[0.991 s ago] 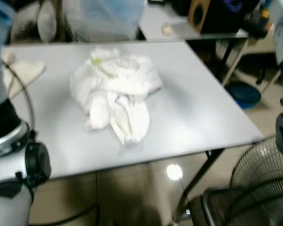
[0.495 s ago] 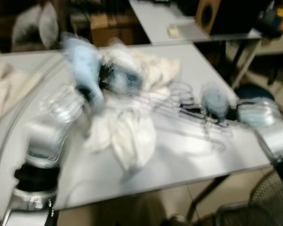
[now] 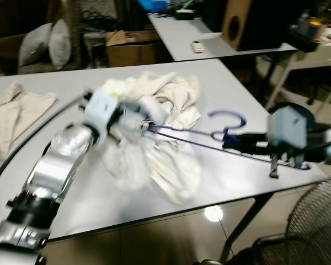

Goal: Hang hanger

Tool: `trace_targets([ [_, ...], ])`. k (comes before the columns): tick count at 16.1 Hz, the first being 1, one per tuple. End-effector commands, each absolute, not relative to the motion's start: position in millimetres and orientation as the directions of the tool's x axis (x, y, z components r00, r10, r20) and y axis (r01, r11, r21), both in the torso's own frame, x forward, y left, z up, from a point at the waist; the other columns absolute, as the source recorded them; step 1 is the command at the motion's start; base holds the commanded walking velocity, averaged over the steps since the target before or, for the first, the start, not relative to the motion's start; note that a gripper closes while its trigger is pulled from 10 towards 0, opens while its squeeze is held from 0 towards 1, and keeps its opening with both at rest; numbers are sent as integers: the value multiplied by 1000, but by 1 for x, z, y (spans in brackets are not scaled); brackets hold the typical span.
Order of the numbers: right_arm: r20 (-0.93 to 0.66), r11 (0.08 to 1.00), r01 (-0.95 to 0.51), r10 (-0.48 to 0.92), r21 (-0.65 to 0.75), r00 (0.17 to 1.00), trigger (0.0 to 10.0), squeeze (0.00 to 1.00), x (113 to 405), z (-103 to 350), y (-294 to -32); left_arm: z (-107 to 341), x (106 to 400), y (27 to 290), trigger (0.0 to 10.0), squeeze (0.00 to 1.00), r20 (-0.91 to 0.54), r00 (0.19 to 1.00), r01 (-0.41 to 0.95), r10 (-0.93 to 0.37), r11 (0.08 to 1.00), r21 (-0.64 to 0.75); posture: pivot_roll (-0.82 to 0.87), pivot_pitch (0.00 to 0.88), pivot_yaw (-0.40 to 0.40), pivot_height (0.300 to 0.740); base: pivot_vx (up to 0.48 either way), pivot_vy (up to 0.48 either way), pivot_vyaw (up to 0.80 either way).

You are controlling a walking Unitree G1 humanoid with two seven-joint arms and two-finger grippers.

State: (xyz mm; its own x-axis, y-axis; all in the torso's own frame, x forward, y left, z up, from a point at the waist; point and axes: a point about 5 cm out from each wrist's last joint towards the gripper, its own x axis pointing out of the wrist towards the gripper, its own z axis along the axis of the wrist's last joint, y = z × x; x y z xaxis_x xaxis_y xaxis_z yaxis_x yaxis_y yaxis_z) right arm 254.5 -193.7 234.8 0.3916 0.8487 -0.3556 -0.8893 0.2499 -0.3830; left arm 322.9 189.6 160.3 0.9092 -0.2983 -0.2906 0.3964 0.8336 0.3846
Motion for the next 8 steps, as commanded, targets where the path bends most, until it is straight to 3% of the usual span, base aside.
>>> trace_targets([
  [1,-236,271,-871,891,-409,388,10000,0,252,260,-190,146,316,207,10000,1000,-386,884,416,-263,817,399,-105,0,39,740,0,0,0],
  [3,-122,335,-864,906,-376,404,10000,0,254,271,-184,146,299,212,10000,1000,-415,830,516,-373,797,314,-97,0,34,740,0,0,0],
  [5,4,475,-819,865,-322,501,10000,0,266,277,-181,152,281,222,10000,1000,-419,779,599,-466,750,281,-87,0,29,740,0,0,0],
  [8,100,675,-715,736,-184,669,10000,0,291,266,-175,174,261,239,10000,1000,-338,785,609,-519,749,263,-54,0,14,740,0,0,0],
])
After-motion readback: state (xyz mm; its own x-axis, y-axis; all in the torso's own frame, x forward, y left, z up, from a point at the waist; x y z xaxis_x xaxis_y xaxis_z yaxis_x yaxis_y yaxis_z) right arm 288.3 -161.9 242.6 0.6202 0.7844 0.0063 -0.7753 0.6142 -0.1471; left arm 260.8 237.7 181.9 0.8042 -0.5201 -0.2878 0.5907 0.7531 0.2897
